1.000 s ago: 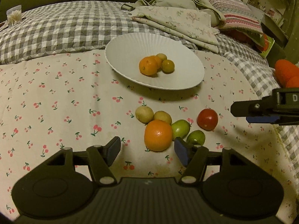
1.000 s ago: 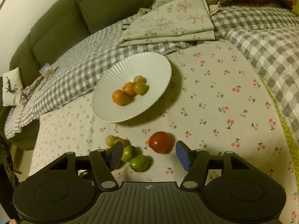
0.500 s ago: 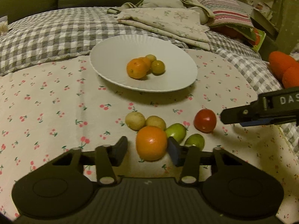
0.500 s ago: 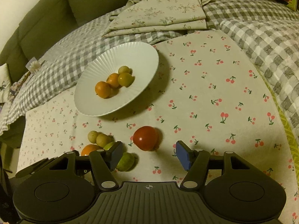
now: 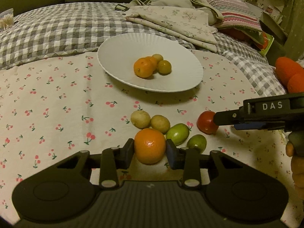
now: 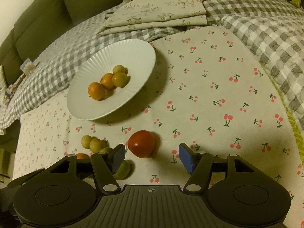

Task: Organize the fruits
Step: 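Grasp another large orange with the left tool while the right grasps the red tomato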

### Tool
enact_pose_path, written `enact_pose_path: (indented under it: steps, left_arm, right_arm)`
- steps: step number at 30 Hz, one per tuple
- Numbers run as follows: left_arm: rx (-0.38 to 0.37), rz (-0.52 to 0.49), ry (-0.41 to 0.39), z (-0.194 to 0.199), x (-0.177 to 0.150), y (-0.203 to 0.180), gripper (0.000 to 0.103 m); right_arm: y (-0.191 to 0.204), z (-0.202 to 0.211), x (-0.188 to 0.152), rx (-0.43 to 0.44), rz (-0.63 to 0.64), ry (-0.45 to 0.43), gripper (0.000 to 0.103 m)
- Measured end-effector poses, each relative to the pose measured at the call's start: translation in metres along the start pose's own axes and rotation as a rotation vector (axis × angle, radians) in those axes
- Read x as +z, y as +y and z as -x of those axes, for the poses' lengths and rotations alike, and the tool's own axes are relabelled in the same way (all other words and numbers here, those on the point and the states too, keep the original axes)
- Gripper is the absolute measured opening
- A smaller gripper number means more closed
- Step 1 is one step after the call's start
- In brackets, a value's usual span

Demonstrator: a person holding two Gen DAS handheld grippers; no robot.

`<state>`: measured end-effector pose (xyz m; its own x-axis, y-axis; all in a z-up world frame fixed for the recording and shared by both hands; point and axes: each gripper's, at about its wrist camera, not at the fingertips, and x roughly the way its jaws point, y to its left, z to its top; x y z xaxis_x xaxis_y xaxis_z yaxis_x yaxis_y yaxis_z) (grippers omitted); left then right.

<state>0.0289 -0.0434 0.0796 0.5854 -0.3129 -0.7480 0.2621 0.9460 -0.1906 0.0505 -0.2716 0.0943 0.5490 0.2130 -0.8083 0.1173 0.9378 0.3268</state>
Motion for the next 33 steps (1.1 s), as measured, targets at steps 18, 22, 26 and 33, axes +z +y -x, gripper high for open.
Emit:
enact_pose_path:
  steps: [18, 22, 26, 33]
  left_arm:
    - [0.051, 0.029, -0.011, 0.007, 0.004, 0.007, 0.034]
    - [0.054, 0.030, -0.015, 0.007, 0.004, 0.007, 0.034]
    - [0.055, 0.034, -0.019, 0.008, 0.004, 0.007, 0.034]
    - [0.062, 0.035, -0.045, 0.011, 0.006, 0.006, 0.034]
  right_arm:
    - [-0.001, -0.028, 0.001, 0.075, -0.081, -0.006, 0.052]
    - [0.004, -0.027, -0.001, 0.065, -0.073, -0.006, 0.035]
    - [0.005, -0.023, 0.001, 0.069, -0.067, -0.017, 0.035]
    - [0.003, -0.020, 0.003, 0.056, -0.073, -0.026, 0.035]
